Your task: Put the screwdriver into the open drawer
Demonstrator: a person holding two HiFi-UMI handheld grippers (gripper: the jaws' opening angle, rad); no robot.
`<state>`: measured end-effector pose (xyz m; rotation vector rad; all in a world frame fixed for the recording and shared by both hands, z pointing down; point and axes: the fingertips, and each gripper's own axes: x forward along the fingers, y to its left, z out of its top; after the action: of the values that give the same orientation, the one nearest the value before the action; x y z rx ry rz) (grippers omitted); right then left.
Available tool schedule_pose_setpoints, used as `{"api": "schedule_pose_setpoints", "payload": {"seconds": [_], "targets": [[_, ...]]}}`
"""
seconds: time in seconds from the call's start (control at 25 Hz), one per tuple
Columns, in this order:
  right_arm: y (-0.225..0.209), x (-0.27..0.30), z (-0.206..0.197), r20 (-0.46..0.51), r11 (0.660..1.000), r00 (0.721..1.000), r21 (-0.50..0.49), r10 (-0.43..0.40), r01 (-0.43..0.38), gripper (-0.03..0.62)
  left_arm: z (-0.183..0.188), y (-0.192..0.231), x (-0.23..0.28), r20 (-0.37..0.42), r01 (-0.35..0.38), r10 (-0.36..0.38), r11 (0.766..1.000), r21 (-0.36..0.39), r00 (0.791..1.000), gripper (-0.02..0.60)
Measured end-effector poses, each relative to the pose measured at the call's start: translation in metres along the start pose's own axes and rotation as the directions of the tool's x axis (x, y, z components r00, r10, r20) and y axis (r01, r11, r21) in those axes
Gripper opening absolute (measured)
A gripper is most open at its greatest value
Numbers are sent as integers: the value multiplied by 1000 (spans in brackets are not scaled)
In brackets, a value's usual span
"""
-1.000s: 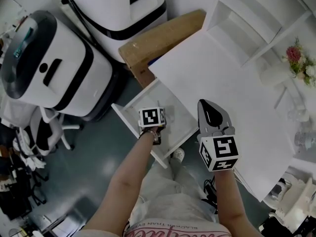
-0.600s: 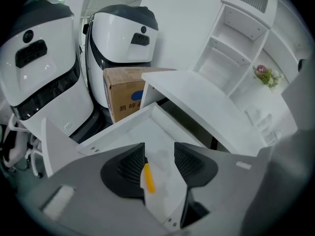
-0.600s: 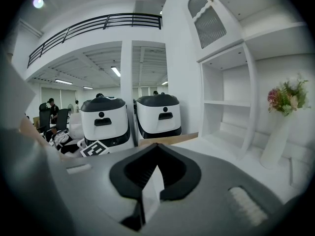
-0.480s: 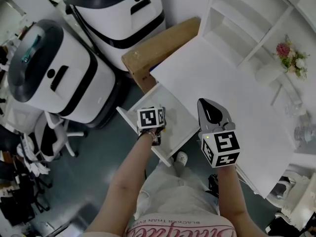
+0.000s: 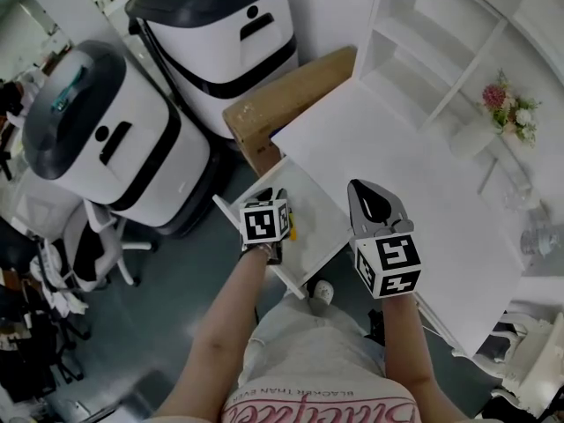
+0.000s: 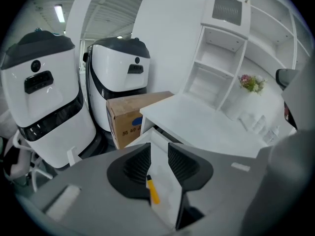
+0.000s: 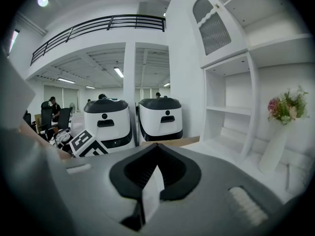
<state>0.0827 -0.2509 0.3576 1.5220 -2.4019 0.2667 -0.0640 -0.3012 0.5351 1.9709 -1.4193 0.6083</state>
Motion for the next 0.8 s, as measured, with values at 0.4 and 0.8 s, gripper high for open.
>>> {"api": "schedule_pose_setpoints", "payload": {"seconds": [0.4,0.8], "targets": [[2,-10,18,53,1000,999,-13,1,0,2,51,3,-54,191,-25,22,1000,17,981,37],[9,-13,33,67,998,997,-59,31,-27,2,97,-17,-109,339,3,-47,992,130,940,17]]}}
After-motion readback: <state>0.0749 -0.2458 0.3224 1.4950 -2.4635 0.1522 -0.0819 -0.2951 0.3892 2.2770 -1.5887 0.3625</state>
